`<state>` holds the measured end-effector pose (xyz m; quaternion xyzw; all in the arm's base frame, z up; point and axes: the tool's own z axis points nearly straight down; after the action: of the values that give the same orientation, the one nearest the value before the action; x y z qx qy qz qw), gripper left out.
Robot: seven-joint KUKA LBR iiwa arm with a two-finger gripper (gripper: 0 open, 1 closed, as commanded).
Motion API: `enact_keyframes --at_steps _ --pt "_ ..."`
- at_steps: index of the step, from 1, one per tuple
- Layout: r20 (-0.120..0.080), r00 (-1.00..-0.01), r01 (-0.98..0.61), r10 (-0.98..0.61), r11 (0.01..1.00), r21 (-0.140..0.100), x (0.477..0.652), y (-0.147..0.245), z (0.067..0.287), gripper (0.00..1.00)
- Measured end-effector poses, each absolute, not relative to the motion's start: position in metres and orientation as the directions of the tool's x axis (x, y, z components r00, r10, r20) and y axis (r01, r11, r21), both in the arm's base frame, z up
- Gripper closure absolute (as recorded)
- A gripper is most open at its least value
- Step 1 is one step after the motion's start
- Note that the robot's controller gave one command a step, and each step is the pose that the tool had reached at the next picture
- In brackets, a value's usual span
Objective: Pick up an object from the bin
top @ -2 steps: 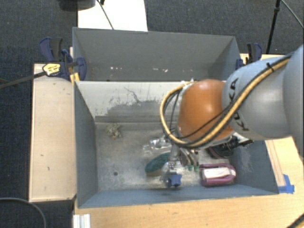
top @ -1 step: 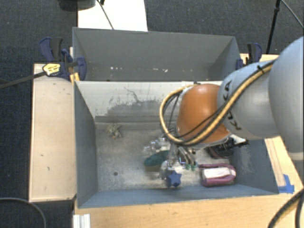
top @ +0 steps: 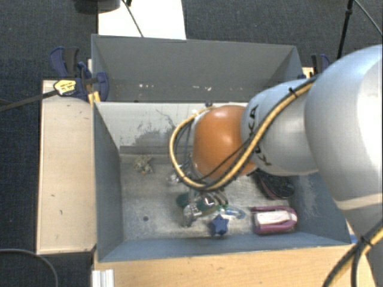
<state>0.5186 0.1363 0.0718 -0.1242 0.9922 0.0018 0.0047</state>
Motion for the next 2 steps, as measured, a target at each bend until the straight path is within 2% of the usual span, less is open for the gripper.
enact_keyframes --at_steps 1,2 --pt "-0.011 -0.951 -0.309 -0.309 0.951 -0.002 0.5031 0.0579 0.0728 0.0" --pt "-0.015 -0.952 -0.307 -0.306 0.952 -0.001 0.5046 0.0612 0.0743 1.0"
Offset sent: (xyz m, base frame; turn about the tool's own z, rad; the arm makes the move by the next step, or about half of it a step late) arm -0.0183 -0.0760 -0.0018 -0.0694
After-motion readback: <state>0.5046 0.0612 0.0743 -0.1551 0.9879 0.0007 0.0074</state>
